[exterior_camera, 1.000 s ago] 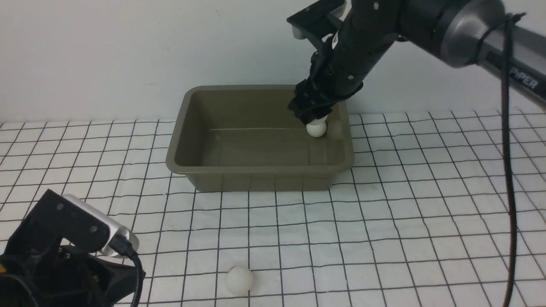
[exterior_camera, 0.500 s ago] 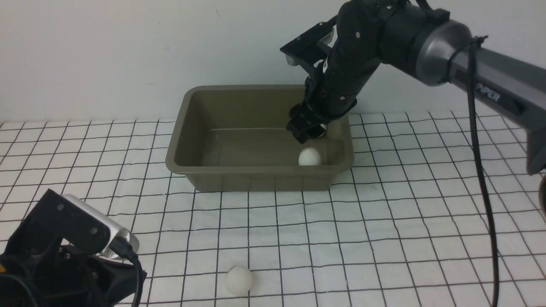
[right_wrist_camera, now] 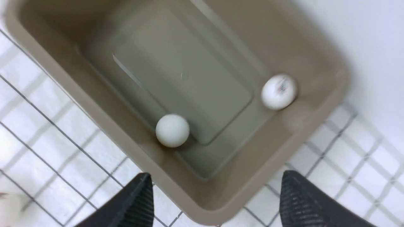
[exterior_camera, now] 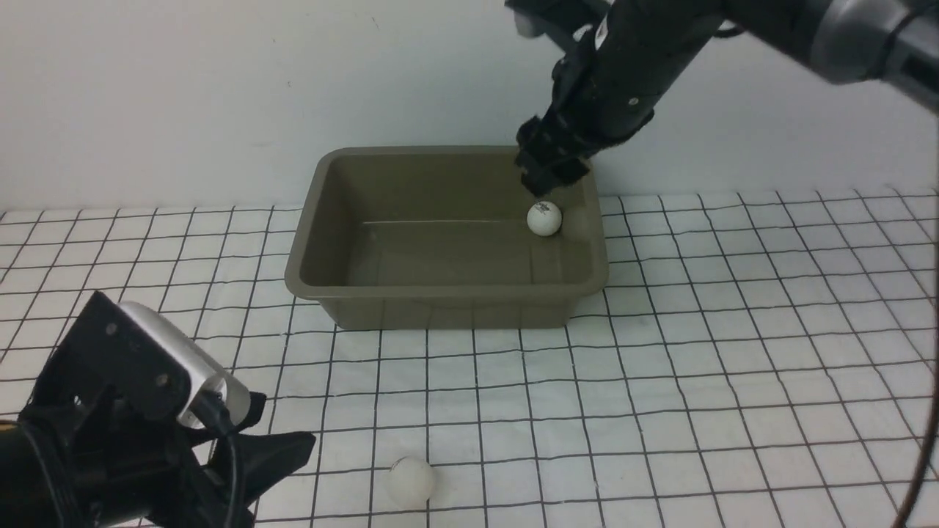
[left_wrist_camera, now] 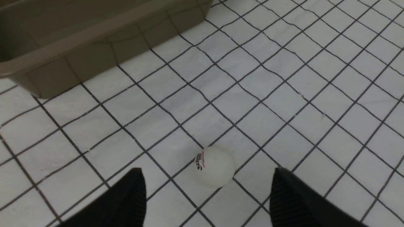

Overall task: Put the table tennis balls into the box on the white checkered tablecloth.
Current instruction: 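Reach for and grasp a ping pong ball on the table beside the basket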

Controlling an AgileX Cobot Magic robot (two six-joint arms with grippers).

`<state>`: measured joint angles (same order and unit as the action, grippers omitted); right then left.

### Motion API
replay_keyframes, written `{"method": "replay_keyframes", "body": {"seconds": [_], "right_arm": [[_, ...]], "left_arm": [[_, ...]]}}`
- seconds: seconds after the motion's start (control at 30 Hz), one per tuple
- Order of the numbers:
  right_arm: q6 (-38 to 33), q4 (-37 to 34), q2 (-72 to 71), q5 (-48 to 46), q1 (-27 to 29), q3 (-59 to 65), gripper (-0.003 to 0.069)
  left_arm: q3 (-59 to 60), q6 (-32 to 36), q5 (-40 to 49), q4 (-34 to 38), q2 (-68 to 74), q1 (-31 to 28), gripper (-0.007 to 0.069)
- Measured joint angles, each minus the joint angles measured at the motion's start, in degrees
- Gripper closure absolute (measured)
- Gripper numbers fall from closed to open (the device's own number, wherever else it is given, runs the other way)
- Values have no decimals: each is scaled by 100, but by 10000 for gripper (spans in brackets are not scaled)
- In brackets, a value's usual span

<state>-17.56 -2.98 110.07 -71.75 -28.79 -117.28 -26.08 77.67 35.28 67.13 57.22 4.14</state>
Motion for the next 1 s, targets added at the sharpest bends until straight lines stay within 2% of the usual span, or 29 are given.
{"method": "replay_keyframes", "body": {"seconds": [0.33,0.43,0.53,0.67,0.77,0.87,0.93,1.0], "right_arm": [[129,0,-1026,-68,0,0,172],[223,0,-1406,-99,0,0,172],[248,0,-1604,-124,0,0,172],[256,0,-1648,-141,0,14,172],[256,0,-1648,-141,0,151,172],[256,0,-1648,-141,0,367,172],[261,0,-1648,-143,0,465,172],[261,0,-1648,-154,0,537,172]], "left_arm": [[-198,74,-63,48,894,23,122],[-524,51,-63,-107,1162,292,122],[-879,-210,-130,-417,1326,806,122],[-1358,-1132,-474,-1282,1601,1555,122],[-1741,-2465,-590,-2476,1996,2093,122],[-2019,-3651,-585,-3643,2391,2412,122],[-2109,-4110,-579,-4061,2533,2495,122],[-2269,-4896,-554,-4691,2745,2595,122]]}}
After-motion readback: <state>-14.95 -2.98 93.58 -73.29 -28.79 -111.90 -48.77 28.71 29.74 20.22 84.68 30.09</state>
